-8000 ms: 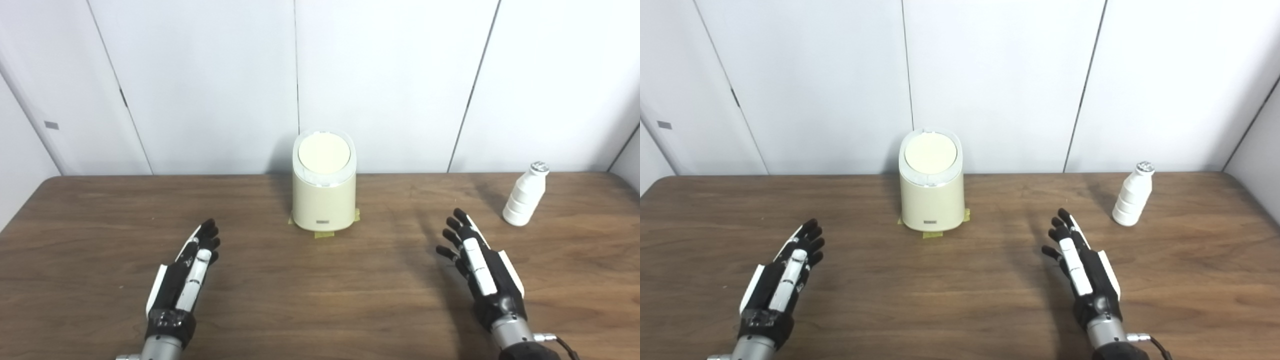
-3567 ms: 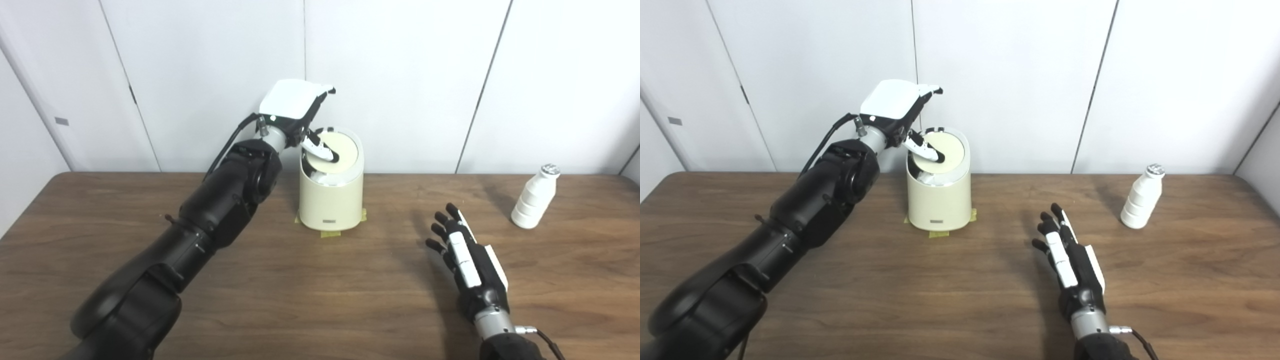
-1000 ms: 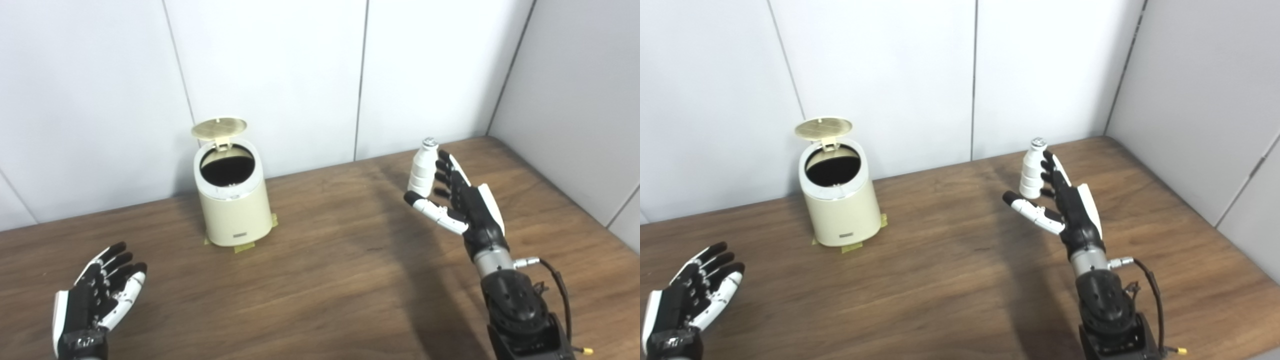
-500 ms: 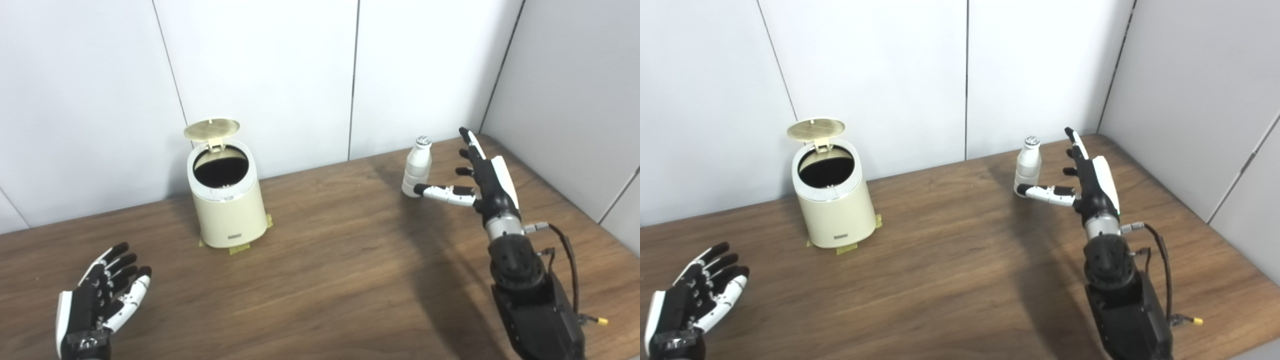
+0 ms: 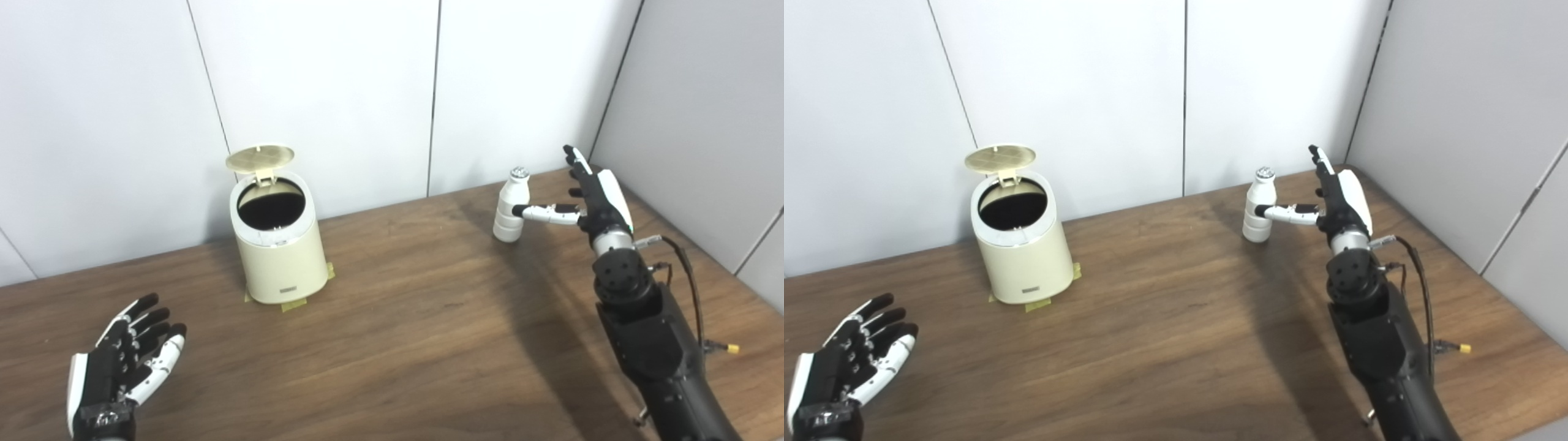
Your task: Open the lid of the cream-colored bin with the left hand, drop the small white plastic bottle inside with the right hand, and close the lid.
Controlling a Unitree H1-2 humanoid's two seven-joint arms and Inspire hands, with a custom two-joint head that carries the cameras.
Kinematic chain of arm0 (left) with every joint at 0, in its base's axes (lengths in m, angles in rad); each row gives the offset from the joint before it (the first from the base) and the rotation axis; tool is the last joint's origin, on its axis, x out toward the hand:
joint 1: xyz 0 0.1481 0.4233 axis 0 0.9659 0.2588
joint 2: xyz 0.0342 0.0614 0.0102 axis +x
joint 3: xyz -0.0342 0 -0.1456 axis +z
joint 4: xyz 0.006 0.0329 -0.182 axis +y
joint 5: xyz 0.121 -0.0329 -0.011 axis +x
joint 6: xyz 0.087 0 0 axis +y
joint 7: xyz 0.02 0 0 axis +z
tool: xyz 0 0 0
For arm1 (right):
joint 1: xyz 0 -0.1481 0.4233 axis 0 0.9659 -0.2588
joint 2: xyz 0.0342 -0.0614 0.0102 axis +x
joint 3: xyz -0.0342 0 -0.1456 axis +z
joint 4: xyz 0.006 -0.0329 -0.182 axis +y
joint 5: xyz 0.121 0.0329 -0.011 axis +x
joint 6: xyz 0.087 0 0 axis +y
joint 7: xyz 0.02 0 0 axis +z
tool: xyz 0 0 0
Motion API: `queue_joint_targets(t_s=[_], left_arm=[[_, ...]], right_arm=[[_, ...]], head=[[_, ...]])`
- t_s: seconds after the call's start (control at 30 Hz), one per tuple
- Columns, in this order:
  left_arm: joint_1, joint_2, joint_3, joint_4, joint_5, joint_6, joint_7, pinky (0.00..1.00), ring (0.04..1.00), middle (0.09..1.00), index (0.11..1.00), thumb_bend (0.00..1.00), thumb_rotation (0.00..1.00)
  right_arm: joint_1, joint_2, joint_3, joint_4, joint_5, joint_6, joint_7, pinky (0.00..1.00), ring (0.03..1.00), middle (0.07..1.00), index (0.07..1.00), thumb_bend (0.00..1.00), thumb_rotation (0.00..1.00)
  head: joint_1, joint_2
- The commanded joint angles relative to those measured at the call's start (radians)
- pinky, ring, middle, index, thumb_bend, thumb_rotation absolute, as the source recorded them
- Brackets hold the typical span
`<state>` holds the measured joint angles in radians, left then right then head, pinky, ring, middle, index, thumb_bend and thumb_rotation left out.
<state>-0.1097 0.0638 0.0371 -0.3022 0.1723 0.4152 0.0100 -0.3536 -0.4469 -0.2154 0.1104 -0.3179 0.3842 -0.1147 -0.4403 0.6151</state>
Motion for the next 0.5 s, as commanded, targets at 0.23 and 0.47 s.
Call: queue_joint_targets(t_s=[0.23,0.47], left_arm=[[-0.033,0.013,-0.002,-0.057,0.004,0.024,-0.008,0.84,0.817,0.793,0.854,0.41,0.03],[-0.033,0.026,-0.001,-0.054,-0.002,0.018,-0.012,0.81,0.808,0.796,0.853,0.42,0.06]], right_arm=[[-0.127,-0.029,0.027,0.061,0.003,0.017,0.0,0.77,0.894,0.944,0.952,0.85,0.22],[-0.18,0.001,0.012,0.145,0.053,0.005,-0.012,0.8,0.895,0.94,0.932,0.85,0.13]], head=[[-0.003,0.014],[-0.008,0.02]])
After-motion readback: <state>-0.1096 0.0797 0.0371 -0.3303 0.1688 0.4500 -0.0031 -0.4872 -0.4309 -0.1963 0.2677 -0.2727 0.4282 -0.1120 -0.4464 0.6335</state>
